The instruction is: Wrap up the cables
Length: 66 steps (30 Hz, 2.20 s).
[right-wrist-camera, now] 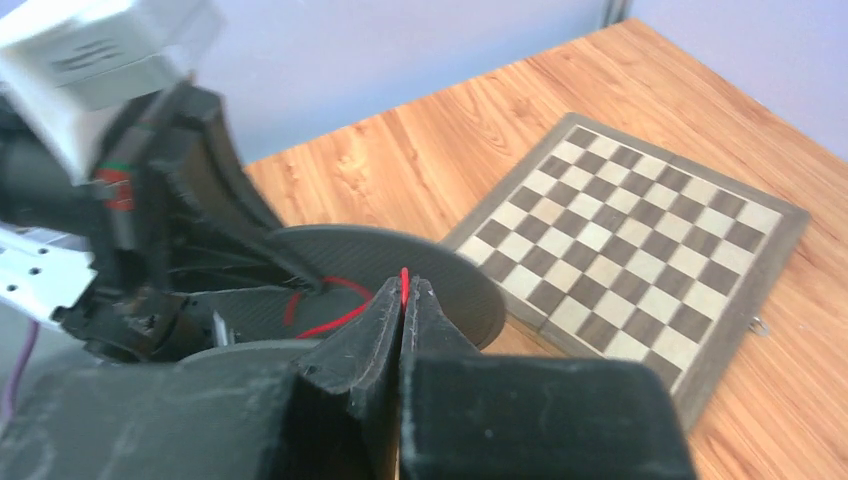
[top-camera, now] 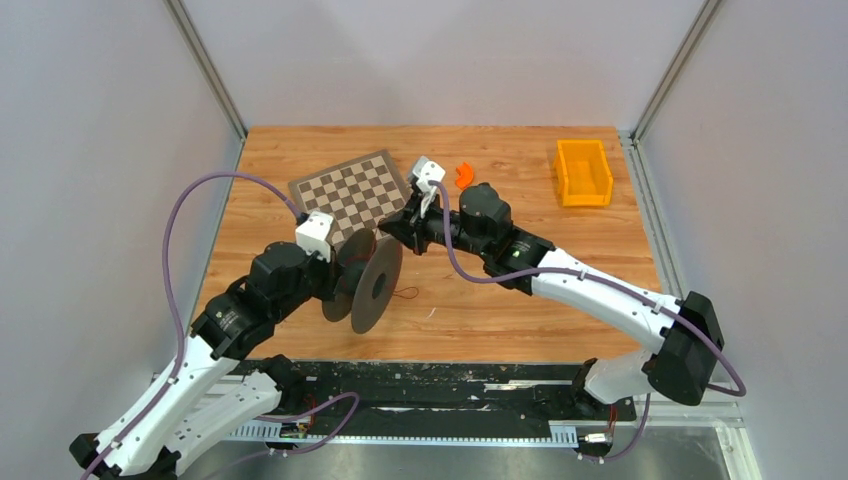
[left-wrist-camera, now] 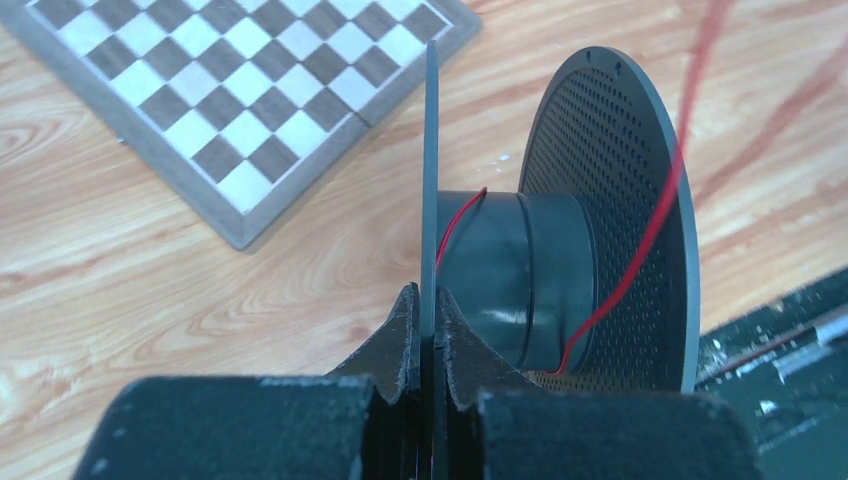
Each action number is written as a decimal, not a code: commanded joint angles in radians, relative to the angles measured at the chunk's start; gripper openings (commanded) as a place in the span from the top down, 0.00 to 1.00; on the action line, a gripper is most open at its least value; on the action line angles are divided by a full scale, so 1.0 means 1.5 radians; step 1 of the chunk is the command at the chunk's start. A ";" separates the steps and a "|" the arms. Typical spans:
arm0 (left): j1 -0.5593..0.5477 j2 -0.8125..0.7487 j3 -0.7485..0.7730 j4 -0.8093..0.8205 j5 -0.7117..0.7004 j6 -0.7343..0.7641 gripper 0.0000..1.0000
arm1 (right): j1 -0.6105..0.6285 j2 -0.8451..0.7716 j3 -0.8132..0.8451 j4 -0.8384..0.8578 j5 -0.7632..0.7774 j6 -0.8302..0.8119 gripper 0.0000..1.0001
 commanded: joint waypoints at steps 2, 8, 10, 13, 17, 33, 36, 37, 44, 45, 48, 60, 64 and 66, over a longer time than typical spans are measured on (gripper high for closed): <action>0.002 -0.009 0.019 0.026 0.143 0.069 1.00 | -0.064 0.004 0.003 -0.010 -0.013 -0.020 1.00; 0.002 -0.018 0.056 -0.010 0.156 0.052 1.00 | -0.112 -0.019 -0.054 -0.024 -0.042 -0.033 0.99; 0.002 -0.025 0.072 -0.008 0.170 0.032 1.00 | -0.116 -0.025 -0.078 -0.023 -0.043 -0.041 0.99; 0.002 -0.027 0.095 -0.007 0.175 -0.005 1.00 | -0.119 -0.032 -0.110 -0.020 -0.058 -0.040 0.98; 0.002 -0.019 0.110 0.003 0.177 -0.029 1.00 | -0.119 -0.044 -0.137 -0.002 -0.087 -0.031 0.98; 0.002 0.036 0.061 0.020 0.037 -0.004 1.00 | -0.134 -0.110 -0.163 -0.004 -0.053 -0.063 0.98; 0.002 0.073 0.051 0.025 0.029 0.002 1.00 | -0.134 -0.121 -0.152 -0.006 -0.063 -0.084 0.99; 0.002 0.079 0.045 0.030 0.029 0.004 1.00 | -0.134 -0.123 -0.148 -0.008 -0.060 -0.089 0.99; 0.002 0.140 0.035 0.058 0.040 0.007 0.99 | -0.135 -0.123 -0.111 -0.027 -0.025 -0.117 0.99; 0.002 0.147 0.033 0.058 0.043 0.002 0.98 | -0.135 -0.120 -0.108 -0.029 -0.024 -0.118 1.00; 0.002 0.153 0.026 0.064 0.053 -0.009 0.92 | -0.134 -0.106 -0.101 -0.029 -0.029 -0.111 1.00; 0.004 0.172 0.012 0.083 0.042 -0.030 0.75 | -0.136 -0.064 -0.018 -0.018 -0.149 0.002 1.00; 0.006 0.188 0.027 0.081 0.037 -0.042 0.71 | -0.136 -0.067 -0.004 0.010 -0.172 0.039 1.00; 0.007 0.196 0.033 0.077 0.030 -0.039 0.68 | -0.137 -0.065 0.005 0.020 -0.179 0.051 1.00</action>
